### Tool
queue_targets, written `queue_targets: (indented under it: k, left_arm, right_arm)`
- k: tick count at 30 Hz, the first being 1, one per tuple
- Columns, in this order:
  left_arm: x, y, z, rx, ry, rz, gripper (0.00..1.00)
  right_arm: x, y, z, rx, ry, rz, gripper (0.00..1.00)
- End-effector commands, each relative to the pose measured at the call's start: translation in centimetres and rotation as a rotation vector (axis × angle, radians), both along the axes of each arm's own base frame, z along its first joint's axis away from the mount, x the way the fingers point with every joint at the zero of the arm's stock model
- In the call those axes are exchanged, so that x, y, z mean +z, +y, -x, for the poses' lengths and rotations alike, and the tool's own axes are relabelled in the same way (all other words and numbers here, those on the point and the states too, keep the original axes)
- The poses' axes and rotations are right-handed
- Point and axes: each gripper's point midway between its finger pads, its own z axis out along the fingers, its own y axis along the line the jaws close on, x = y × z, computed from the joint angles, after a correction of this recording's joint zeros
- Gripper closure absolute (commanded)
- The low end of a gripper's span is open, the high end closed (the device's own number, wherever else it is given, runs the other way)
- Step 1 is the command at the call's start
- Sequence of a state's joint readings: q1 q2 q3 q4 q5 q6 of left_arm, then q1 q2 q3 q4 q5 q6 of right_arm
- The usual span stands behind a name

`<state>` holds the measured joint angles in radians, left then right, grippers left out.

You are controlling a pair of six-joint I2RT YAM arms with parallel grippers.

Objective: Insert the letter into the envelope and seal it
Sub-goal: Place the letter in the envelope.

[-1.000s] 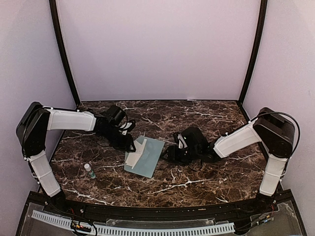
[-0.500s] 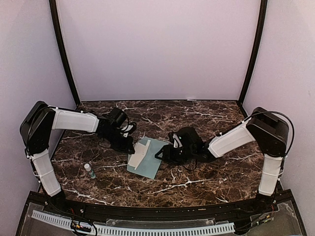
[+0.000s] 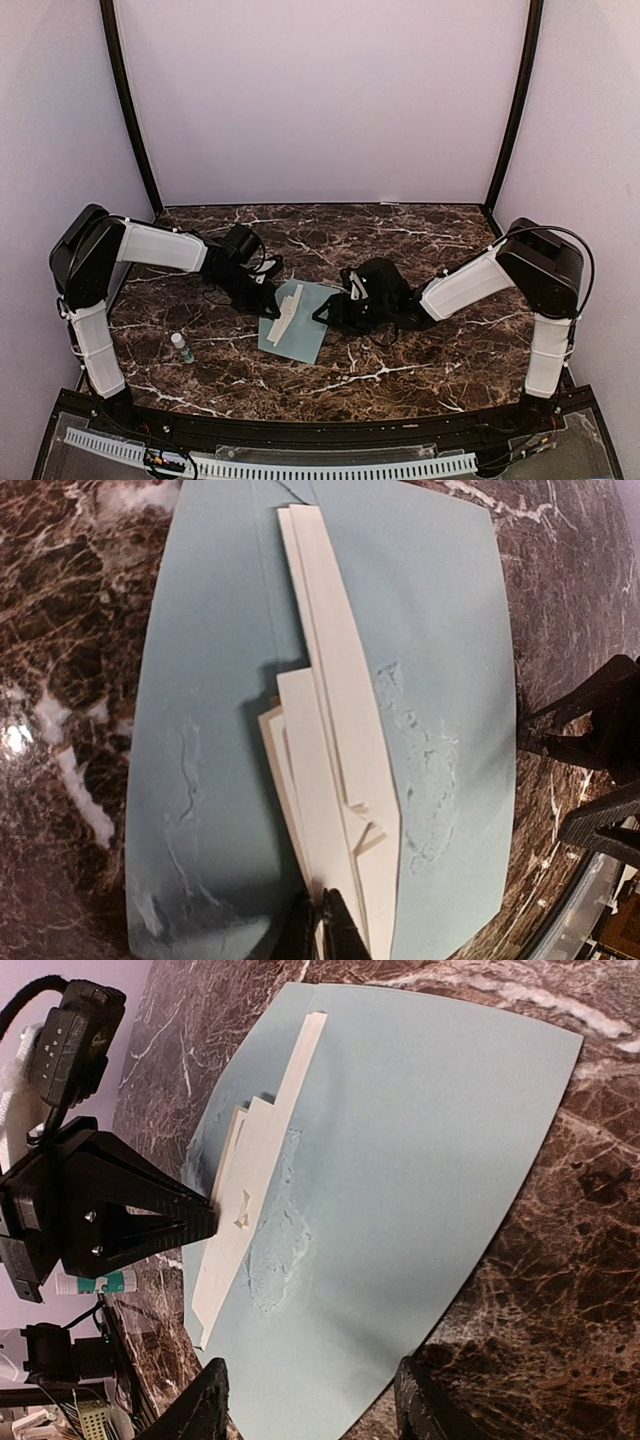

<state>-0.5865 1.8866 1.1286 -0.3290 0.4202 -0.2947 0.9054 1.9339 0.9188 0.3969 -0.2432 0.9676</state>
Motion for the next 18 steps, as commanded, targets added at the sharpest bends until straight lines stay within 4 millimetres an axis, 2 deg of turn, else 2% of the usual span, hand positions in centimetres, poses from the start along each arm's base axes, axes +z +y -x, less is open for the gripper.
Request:
queue_targets:
  k: [1,18]
  left_arm:
    - [0.1,-1.3,0.8,-0.025,0.044,0.081,0.96]
    - [0.2,-3.5,1.8,-0.039,0.103,0.151,0.97]
  right_arm:
    - [-0.9,0.5,0.3,0.007,0.011,0.003,0.47]
    - [-0.8,0.3,0.3,0.002,0.007,0.007,0.47]
